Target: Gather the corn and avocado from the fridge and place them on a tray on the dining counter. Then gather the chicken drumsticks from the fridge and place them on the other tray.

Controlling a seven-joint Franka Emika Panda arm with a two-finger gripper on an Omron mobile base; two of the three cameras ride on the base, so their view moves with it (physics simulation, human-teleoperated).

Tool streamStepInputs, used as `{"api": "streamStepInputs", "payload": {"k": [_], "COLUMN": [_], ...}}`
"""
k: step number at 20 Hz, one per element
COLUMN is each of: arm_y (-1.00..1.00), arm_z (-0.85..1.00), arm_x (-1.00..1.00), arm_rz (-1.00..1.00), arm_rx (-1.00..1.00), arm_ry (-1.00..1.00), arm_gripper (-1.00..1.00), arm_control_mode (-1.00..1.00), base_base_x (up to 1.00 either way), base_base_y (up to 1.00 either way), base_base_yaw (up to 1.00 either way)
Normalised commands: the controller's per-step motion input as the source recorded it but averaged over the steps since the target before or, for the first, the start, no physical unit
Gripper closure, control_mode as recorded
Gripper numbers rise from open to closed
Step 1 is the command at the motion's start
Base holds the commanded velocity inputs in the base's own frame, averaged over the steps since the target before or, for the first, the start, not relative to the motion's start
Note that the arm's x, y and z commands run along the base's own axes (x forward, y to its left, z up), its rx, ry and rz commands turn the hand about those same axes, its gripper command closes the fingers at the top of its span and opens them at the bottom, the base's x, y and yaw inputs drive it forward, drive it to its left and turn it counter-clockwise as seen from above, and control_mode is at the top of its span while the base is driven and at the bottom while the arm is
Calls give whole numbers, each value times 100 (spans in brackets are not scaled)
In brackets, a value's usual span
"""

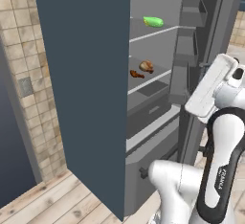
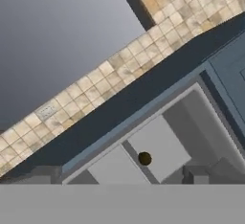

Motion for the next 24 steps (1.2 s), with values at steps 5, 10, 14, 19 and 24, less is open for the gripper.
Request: {"api": "streamStepInputs", "payload": {"k": [5, 10, 14, 19, 24], "arm_y": [59, 16, 0, -7, -23], "arm_z": [-6, -15, -2, -1, -16], "arm_x": [57, 65, 65, 64, 31], "arm_rz": [-38, -45, -43, -39, -25], "arm_rx": [-27, -18, -13, -5, -4], "arm_ry": [17, 22, 28, 30, 11], "arm_gripper": [-100, -100, -100, -100, -100], "arm_control_mode": [-100, -100, -100, -100, -100], "base_base_x": [0, 0, 0, 0, 0], "base_base_y": [0, 0, 0, 0, 0], "base_base_yaw": [0, 0, 0, 0, 0]}}
